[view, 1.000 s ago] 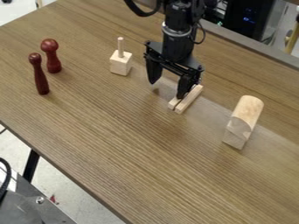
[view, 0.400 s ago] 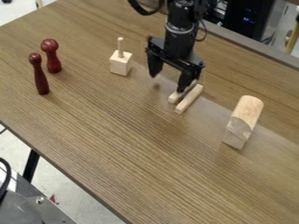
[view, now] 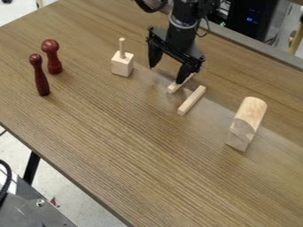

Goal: Move one of the rectangular stick towards the left

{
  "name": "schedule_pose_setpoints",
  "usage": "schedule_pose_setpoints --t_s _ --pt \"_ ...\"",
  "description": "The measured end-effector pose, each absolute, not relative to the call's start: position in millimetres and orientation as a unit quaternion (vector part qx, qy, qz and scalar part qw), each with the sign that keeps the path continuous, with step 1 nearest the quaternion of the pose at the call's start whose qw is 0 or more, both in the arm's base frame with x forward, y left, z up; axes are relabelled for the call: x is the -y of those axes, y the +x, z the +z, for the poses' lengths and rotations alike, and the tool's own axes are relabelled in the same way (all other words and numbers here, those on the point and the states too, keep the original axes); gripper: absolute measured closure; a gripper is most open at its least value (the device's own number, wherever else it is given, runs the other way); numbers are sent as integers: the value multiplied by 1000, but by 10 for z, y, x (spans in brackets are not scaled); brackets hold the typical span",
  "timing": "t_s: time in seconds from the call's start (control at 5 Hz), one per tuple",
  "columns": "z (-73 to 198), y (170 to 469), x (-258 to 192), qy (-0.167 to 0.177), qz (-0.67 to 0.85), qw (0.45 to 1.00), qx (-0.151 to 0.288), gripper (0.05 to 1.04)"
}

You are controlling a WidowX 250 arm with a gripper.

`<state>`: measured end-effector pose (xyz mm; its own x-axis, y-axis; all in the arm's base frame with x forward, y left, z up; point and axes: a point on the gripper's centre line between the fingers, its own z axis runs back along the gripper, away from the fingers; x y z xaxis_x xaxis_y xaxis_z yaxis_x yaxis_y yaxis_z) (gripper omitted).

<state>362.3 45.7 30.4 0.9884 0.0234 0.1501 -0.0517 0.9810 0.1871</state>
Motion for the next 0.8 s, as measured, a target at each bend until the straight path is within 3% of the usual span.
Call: schedule_pose_setpoints --t_s 0.4,0.6,0.8 --pt "353 3539 -500 76 38 994 63 83" --pt "528 3468 -584 62 67 994 62 83" --pt "915 3388 -652 36 88 992 85 83"
